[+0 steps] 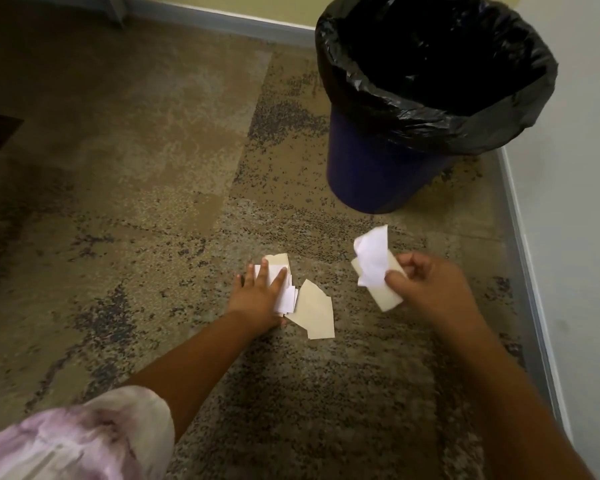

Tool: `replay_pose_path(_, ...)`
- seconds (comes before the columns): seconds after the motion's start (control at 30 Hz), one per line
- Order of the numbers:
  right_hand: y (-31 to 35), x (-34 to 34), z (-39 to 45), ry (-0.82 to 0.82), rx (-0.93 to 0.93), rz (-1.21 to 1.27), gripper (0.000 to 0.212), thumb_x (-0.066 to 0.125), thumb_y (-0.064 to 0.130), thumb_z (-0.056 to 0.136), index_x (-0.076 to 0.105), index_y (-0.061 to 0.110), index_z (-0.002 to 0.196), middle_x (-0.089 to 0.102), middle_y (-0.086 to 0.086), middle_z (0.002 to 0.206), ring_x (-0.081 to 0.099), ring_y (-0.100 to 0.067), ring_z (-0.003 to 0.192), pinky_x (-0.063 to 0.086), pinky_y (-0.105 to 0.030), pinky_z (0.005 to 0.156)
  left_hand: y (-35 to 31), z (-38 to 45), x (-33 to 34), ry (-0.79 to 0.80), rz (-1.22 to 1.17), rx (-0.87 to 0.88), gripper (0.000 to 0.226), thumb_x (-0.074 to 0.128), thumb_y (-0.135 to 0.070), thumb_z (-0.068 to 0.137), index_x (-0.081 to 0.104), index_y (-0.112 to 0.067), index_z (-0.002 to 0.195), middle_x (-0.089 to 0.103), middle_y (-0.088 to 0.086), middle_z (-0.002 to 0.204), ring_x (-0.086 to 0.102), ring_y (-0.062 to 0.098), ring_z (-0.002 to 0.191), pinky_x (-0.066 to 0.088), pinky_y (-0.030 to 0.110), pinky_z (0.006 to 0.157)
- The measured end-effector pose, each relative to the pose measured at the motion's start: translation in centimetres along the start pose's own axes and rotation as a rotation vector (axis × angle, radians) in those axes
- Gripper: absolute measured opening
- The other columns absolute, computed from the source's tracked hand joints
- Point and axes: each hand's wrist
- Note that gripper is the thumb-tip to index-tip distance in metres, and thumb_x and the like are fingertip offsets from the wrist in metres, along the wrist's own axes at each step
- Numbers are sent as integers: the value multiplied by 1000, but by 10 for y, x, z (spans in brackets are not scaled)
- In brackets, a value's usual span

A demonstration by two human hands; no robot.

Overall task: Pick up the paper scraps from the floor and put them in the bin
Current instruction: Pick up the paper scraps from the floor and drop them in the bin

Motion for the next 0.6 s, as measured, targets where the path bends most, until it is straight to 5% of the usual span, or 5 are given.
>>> replay_pose_path(0.13,49,-32,-5,34,-83,159,15,59,12,88,59,26,83,68,5,73,64,1,51,52,-13,46,-2,-6,-9,22,-8,22,68,34,-27,96,-8,-23,150,-9,15,158,0,38,146,21,47,116)
replay_pose_path(0.3,101,-62,13,-84,-188,328,10,54,16,92,62,15,98,68,1,68,57,-5,44,49,-17,44,6,-21,-34,-41,-101,42,63,29,-8,97,0,-19,151,24,11,155,47,32,127,42,37,98)
replay_pose_path(0.37,122,-70,31,-182,-144,562,11,51,16,94,61,13,91,62,5,57,53,-3,41,47,-15,43,7,-28,-41,-89,-109,28,61,30,-10,97,4,-22,151,37,12,149,54,31,118,44,35,91)
replay_pose_path(0.47,141,-76,54,-231,-92,982,22,49,25,96,55,7,105,63,-4,76,64,-6,49,54,-21,54,9,-35,-46,-170,-164,-16,56,33,-14,98,16,-27,150,56,15,131,60,31,109,46,33,84)
replay_pose_path(0.6,130,-58,57,-214,-82,669,34,37,48,96,48,20,112,69,-4,89,70,-12,62,54,-24,52,11,-36,-44,-217,-216,-4,48,36,-23,98,31,-29,145,61,13,125,61,30,108,47,33,81)
Point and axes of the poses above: each hand's wrist, its own z-axis towards the middle knuckle, its own x-axis out of the palm, y = z × x
